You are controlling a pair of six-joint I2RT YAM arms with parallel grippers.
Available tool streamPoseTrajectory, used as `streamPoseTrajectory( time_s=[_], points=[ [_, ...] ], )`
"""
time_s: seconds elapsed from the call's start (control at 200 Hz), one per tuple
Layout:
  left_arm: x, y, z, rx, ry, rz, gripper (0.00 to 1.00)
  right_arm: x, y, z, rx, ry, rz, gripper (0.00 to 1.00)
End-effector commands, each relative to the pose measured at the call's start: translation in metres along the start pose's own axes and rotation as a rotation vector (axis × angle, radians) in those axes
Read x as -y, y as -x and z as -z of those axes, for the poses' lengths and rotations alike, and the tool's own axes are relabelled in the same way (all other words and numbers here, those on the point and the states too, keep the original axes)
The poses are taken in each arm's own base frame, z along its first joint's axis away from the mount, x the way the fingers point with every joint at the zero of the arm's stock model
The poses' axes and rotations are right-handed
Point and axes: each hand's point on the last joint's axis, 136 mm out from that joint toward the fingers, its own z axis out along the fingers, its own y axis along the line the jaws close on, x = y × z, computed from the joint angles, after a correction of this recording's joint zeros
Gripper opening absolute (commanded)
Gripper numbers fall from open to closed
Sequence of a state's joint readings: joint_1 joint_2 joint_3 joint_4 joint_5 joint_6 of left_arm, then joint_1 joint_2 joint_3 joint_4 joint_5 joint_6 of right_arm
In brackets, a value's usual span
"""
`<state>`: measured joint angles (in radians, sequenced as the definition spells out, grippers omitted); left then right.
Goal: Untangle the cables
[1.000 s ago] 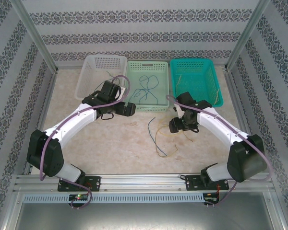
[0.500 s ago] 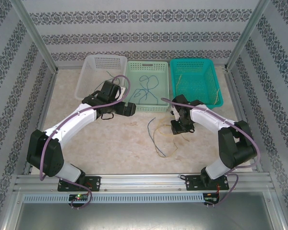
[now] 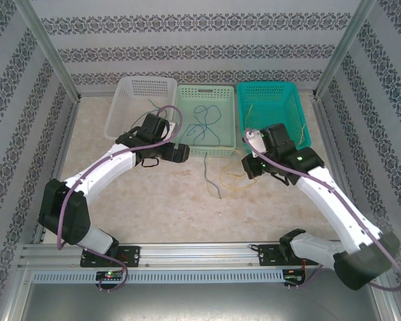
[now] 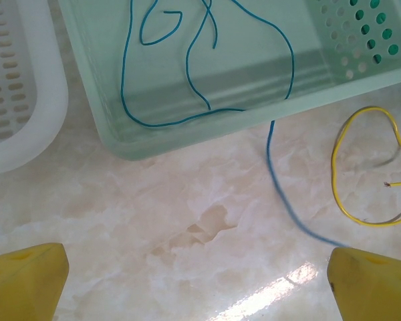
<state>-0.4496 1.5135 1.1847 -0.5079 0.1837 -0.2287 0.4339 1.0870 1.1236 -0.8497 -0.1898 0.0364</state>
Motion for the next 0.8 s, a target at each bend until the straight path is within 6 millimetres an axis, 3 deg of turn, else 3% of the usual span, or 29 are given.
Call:
streamPoseTrajectory(
  time_s=[0.0, 0.16, 0.265, 0.325, 0.619, 0.799],
  points=[
    [0.002, 0.017, 0.002, 0.048, -0.018, -0.002, 1.00, -0.003, 0.015, 0.026, 0.077, -0.002, 0.065, 0.00],
    [0.003, 0.016, 0.000, 0.047, -0.025, 0.006, 1.00, -0.002, 0.048, 0.057, 0.255, 0.001, 0.035, 0.00],
    [0.006, 0.016, -0.001, 0.048, -0.046, 0.007, 1.00, -0.007, 0.064, 0.066, 0.338, 0.035, 0.021, 0.00],
    [0.007, 0.016, -0.002, 0.047, -0.053, 0.009, 1.00, 0.000, 0.071, 0.067, 0.362, 0.009, -0.014, 0.00],
    [0.008, 0.015, -0.004, 0.039, -0.054, 0.012, 1.00, 0.126, 0.088, 0.052, 0.364, -0.308, -0.428, 0.00],
    [0.009, 0.013, -0.005, 0.039, -0.065, 0.033, 0.99, 0.164, 0.092, 0.043, 0.361, -0.379, -0.554, 0.00]
  ],
)
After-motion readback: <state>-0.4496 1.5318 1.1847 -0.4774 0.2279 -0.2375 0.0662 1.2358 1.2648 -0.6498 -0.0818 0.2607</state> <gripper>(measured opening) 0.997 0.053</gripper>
